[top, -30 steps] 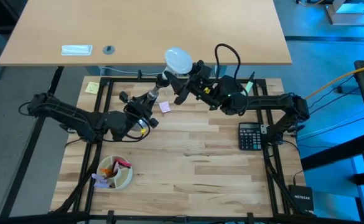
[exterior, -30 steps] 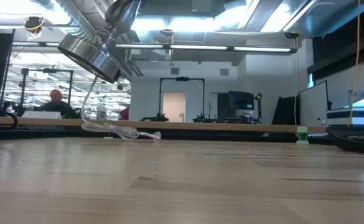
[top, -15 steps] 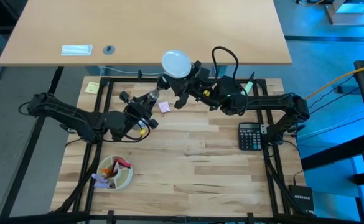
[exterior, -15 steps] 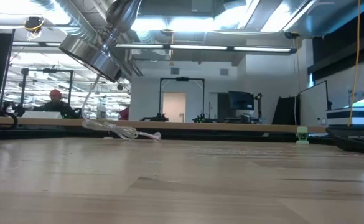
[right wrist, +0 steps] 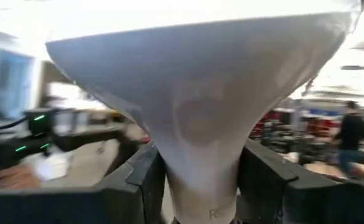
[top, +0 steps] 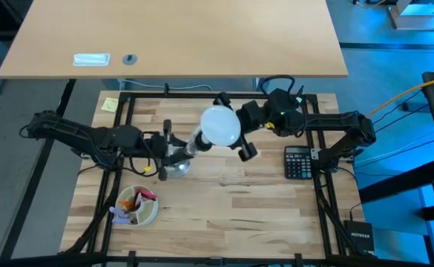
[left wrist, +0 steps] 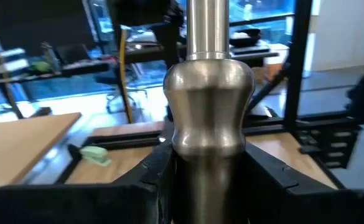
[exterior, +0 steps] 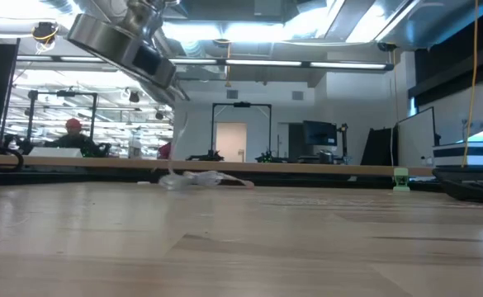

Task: Screw lightbulb
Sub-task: Remove the lightbulb from the silver lamp

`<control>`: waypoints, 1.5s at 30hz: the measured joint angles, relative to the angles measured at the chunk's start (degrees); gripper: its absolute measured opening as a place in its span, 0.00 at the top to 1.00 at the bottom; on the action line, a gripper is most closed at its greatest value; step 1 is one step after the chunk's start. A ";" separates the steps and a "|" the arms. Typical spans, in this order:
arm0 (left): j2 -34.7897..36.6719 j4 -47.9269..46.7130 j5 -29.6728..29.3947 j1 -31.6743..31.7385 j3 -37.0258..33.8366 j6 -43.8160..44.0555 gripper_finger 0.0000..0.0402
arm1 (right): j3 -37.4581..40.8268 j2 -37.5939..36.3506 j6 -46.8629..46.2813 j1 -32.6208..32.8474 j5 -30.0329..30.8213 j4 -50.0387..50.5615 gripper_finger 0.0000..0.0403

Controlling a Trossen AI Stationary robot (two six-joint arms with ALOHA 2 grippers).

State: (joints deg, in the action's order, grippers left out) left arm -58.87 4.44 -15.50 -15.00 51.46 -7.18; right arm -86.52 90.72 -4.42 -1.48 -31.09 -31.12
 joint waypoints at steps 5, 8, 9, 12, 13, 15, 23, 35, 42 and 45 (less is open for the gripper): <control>0.02 -1.79 5.65 1.48 0.00 1.10 0.69 | 0.07 0.18 -0.29 0.57 -6.33 0.11 0.59; 0.02 -1.90 7.25 1.95 0.00 1.84 0.69 | 0.13 0.22 0.24 0.66 -6.96 0.10 0.59; 0.03 -1.89 7.21 2.00 0.00 1.71 0.69 | 0.11 0.22 0.30 0.66 -6.38 0.11 0.59; 0.07 -1.67 5.26 2.04 0.00 1.40 0.69 | 0.12 0.22 -0.09 0.71 -1.90 0.31 0.58; 0.07 -1.67 4.74 2.00 0.00 1.40 0.69 | 0.11 0.21 -0.25 0.79 -0.25 0.63 0.56; 0.11 -1.49 2.86 1.98 0.00 0.74 0.69 | 0.11 0.17 -0.93 0.88 2.82 0.95 0.49; 0.17 -1.04 -7.55 1.89 0.00 0.87 0.69 | 0.11 -0.68 4.17 0.72 13.11 3.92 0.25; 0.50 -0.22 -21.42 0.08 0.00 0.46 0.69 | 0.06 -8.43 9.56 0.76 26.13 20.67 0.19; 0.33 2.64 -31.36 -1.55 0.02 -2.34 0.69 | 0.05 -12.25 9.47 0.76 38.91 31.82 0.19; -0.35 4.00 -39.84 -2.59 0.10 -4.39 0.69 | 0.05 -12.01 8.16 0.76 40.66 31.99 0.19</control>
State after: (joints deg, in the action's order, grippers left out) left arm -59.23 8.44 -55.35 -17.58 51.56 -11.57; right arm -86.48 78.71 3.74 -0.71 9.57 0.87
